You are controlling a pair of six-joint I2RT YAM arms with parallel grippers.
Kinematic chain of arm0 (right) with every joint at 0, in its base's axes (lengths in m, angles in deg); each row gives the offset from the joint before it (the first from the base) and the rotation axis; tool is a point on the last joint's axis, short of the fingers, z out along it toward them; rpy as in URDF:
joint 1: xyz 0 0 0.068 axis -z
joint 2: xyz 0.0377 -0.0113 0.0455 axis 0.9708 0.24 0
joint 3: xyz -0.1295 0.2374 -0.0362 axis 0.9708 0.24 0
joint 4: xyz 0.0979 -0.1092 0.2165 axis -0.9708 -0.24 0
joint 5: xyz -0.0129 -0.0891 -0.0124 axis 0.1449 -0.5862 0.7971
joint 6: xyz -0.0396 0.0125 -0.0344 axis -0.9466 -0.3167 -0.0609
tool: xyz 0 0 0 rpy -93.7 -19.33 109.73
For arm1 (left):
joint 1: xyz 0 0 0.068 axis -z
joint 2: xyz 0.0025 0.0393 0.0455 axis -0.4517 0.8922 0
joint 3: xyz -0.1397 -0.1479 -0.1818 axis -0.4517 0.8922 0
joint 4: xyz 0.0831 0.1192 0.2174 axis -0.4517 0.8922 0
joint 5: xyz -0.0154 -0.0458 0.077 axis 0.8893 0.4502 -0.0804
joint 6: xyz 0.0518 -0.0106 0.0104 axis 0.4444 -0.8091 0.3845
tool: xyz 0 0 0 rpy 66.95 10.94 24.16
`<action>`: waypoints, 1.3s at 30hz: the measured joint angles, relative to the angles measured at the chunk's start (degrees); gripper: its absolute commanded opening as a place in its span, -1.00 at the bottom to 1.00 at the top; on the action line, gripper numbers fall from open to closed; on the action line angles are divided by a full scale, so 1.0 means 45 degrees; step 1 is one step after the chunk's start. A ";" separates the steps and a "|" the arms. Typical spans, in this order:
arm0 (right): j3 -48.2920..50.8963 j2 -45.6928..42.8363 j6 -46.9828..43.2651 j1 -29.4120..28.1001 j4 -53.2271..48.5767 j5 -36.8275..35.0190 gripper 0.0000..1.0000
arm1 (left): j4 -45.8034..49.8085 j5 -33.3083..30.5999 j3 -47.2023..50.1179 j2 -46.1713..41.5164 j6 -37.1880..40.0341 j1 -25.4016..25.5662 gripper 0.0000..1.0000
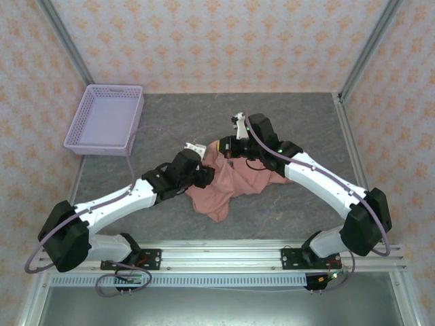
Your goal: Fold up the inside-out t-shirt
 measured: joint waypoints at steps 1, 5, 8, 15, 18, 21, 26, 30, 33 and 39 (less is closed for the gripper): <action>0.0000 0.0000 0.0000 0.0000 0.0000 0.0000 -1.00 | -0.0083 0.0010 -0.0053 0.0083 0.0015 0.0000 -0.32; 0.0000 -0.0005 -0.0005 0.0029 -0.0005 -0.0019 -1.00 | -0.0277 0.0107 -0.0126 0.0257 0.0185 0.0000 -0.78; 0.0000 -0.0005 -0.0010 0.0078 -0.0049 -0.0311 -1.00 | -0.0238 0.0277 -0.0121 0.0097 0.0398 -0.0015 -0.93; -0.0291 0.0000 -0.0389 0.0160 -0.0937 -0.2361 -1.00 | -0.1073 0.2424 0.1122 -0.3060 0.0510 -0.0622 -1.00; -0.0612 0.0029 -0.0690 0.0311 -0.1379 -0.2769 -1.00 | -0.1685 0.3410 0.1778 -0.4051 0.0510 -0.0797 -1.00; -0.1277 0.0228 -0.1093 0.0491 -0.1987 -0.2778 -1.00 | -0.1972 0.4299 0.2050 -0.4138 0.0593 -0.0869 -1.00; -0.2414 0.0865 -0.1962 0.0889 -0.3225 -0.2205 -0.91 | -0.2215 0.5236 0.2132 -0.4124 0.0806 -0.0928 -1.00; -0.3555 0.1821 -0.2914 0.1001 -0.4561 -0.2030 -0.58 | -0.2317 0.5450 0.2132 -0.4119 0.0942 -0.1005 -1.00; -0.3891 0.2176 -0.3381 0.1049 -0.5027 -0.2006 -0.30 | -0.2132 0.4760 0.1991 -0.4065 0.0753 -0.1073 -1.00; -0.3167 0.1292 -0.3517 0.1282 -0.4867 -0.1161 -0.05 | -0.1020 0.2987 0.0709 -0.3648 -0.0699 -0.2579 -1.00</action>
